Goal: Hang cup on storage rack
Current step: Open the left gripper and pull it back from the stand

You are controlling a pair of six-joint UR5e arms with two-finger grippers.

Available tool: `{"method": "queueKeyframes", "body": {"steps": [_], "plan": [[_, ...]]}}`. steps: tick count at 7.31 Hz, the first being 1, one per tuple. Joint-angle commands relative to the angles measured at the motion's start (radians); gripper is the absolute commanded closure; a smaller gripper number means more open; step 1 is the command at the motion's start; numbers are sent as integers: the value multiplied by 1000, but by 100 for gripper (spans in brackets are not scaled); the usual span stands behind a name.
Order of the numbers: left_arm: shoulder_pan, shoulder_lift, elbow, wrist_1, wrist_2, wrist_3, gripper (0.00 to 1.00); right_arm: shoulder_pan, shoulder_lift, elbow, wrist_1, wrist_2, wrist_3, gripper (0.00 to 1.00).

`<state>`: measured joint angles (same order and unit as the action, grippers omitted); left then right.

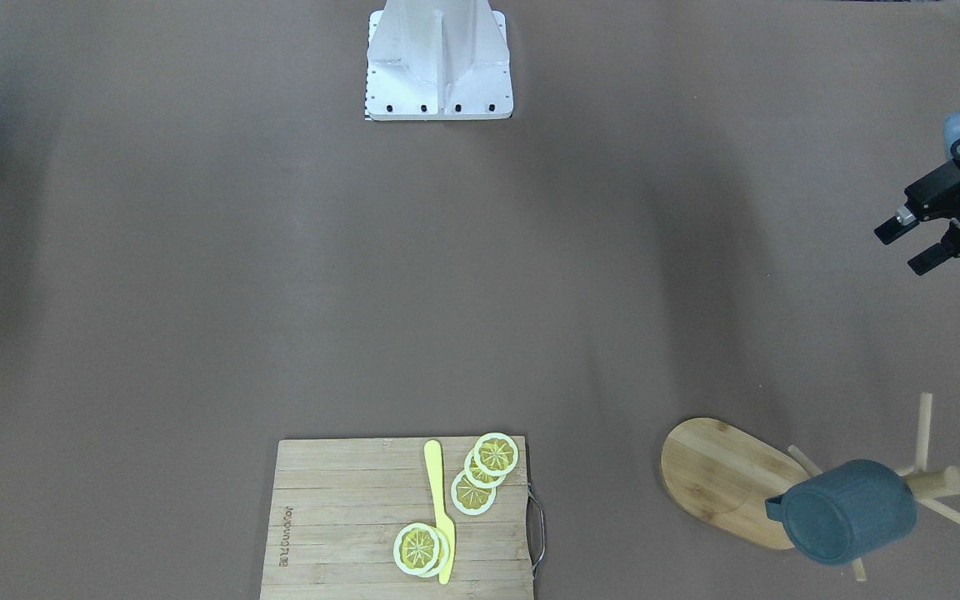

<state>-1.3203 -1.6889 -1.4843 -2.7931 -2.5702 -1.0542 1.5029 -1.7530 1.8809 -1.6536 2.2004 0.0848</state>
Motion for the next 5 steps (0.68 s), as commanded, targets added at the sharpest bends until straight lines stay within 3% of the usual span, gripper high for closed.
{"method": "queueKeyframes", "body": {"steps": [1, 2, 5], "plan": [[-74, 23, -2, 340, 11, 506, 1, 8, -10, 1, 0, 21, -7, 0], [-115, 25, -2, 430, 22, 634, 1, 10, -11, 1, 0, 21, -7, 0], [-142, 40, -13, 678, 210, 915, 1, 8, -19, 1, 0, 22, -7, 0]]}}
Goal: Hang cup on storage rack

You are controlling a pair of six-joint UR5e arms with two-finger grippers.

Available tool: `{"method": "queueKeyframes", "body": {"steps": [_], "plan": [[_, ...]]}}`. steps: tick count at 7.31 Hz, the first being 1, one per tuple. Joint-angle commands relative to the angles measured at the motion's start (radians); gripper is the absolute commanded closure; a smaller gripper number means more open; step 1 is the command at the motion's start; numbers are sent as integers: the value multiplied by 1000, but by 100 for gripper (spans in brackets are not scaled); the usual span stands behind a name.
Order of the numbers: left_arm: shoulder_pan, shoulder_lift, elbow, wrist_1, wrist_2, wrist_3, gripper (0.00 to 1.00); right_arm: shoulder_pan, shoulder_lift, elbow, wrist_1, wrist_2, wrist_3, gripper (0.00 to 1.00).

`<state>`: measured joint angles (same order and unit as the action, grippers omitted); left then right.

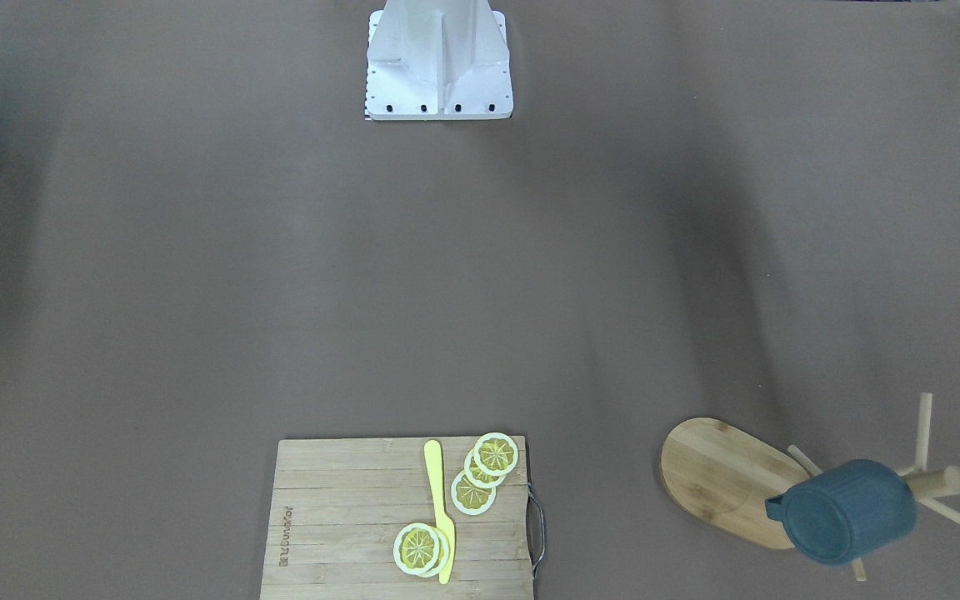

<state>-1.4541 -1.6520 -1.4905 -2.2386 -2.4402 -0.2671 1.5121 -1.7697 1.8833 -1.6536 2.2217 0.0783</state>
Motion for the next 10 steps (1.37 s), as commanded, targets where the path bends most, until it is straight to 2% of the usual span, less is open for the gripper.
{"method": "queueKeyframes", "body": {"steps": [1, 3, 5, 6, 8, 10], "plan": [[-12, 0, -14, 239, 128, 217, 1, -1, -2, 0, 0, 6, 0, 0], [-72, -5, -28, 464, 148, 412, 1, 0, -2, -1, 0, 6, 0, 0], [-75, 12, -76, 627, 139, 430, 1, -1, -2, -1, 0, 6, 0, 0], [-75, 58, -97, 637, 135, 418, 1, -1, -2, -1, 0, 6, -2, 0], [-75, 86, -119, 610, 130, 419, 1, -1, -2, -1, 0, 6, 0, 0], [-77, 101, -88, 609, 60, 414, 1, -1, 0, -1, 0, 6, 0, 0]]}}
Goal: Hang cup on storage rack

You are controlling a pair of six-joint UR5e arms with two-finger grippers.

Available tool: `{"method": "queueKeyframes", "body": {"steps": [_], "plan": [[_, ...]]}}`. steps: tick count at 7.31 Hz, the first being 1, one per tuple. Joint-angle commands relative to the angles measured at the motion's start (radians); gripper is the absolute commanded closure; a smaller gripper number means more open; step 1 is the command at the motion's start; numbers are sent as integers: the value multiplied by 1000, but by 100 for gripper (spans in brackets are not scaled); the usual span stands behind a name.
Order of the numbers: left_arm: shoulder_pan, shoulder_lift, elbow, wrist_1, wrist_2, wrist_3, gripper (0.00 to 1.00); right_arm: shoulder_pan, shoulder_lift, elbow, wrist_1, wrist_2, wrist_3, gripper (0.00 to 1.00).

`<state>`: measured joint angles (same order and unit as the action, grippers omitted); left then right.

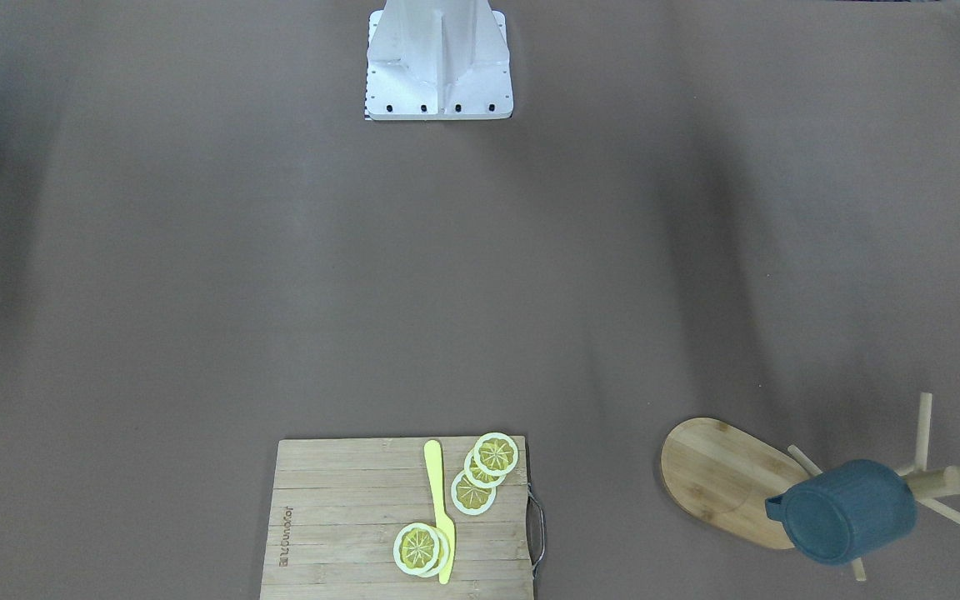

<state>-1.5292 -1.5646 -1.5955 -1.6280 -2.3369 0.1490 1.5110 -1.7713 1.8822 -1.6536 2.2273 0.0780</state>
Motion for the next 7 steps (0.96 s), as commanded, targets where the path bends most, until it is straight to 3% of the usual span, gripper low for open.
{"method": "queueKeyframes", "body": {"steps": [1, 7], "plan": [[-12, 47, 2, -4, -51, -2, 1, 0, 1, 0, 0, 0, 0, 0], [-101, 51, -30, 8, -71, -52, 1, 0, 1, 0, 0, 14, 0, 0]]}}
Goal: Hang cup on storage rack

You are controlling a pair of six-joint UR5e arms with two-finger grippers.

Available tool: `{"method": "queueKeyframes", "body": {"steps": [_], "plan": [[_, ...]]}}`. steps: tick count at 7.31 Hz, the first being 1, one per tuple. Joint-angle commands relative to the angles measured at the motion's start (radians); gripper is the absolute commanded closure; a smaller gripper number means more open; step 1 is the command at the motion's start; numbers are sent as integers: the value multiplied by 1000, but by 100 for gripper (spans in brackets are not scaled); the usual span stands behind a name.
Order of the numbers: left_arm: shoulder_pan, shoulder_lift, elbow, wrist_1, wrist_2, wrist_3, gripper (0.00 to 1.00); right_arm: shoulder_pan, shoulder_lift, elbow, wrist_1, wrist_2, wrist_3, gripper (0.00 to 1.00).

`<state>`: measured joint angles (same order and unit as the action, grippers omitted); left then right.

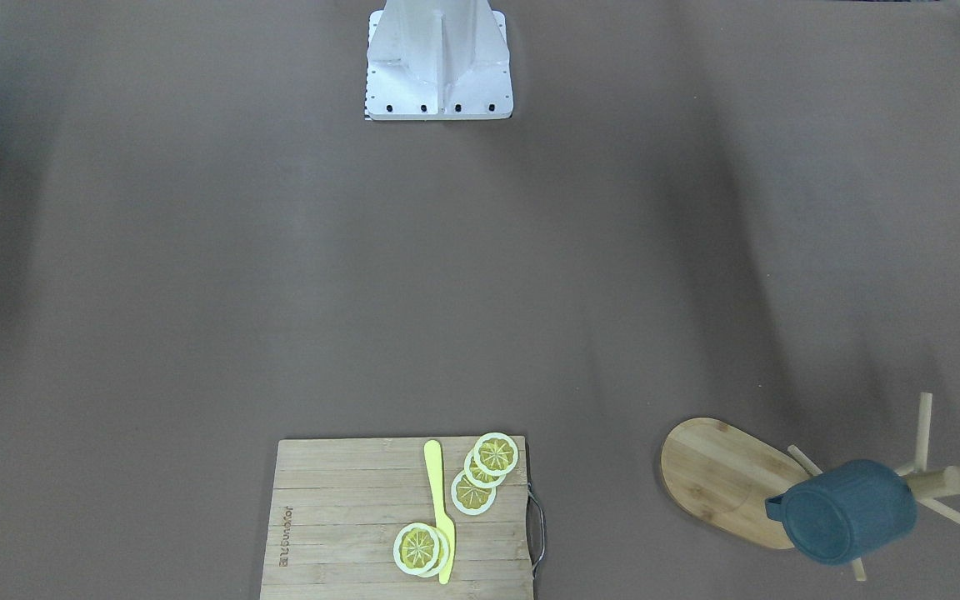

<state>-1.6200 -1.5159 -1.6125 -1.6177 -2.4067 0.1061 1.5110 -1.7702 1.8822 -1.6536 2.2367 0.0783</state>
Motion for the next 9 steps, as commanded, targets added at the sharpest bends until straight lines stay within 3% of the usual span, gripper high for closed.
{"method": "queueKeyframes", "body": {"steps": [1, 5, 7, 9], "plan": [[-11, 16, -23, -7, 1, -8, 1, 0, 0, 0, 0, 4, 1, 0], [-9, 66, -92, -11, 12, -3, 1, 0, 0, 2, 0, 9, 0, 0], [-11, 68, -102, -21, 12, -3, 1, 0, -2, 9, 2, 84, -3, 0], [-11, 68, -102, -21, 12, -3, 1, 0, -17, 20, 2, 103, -5, 0]]}}
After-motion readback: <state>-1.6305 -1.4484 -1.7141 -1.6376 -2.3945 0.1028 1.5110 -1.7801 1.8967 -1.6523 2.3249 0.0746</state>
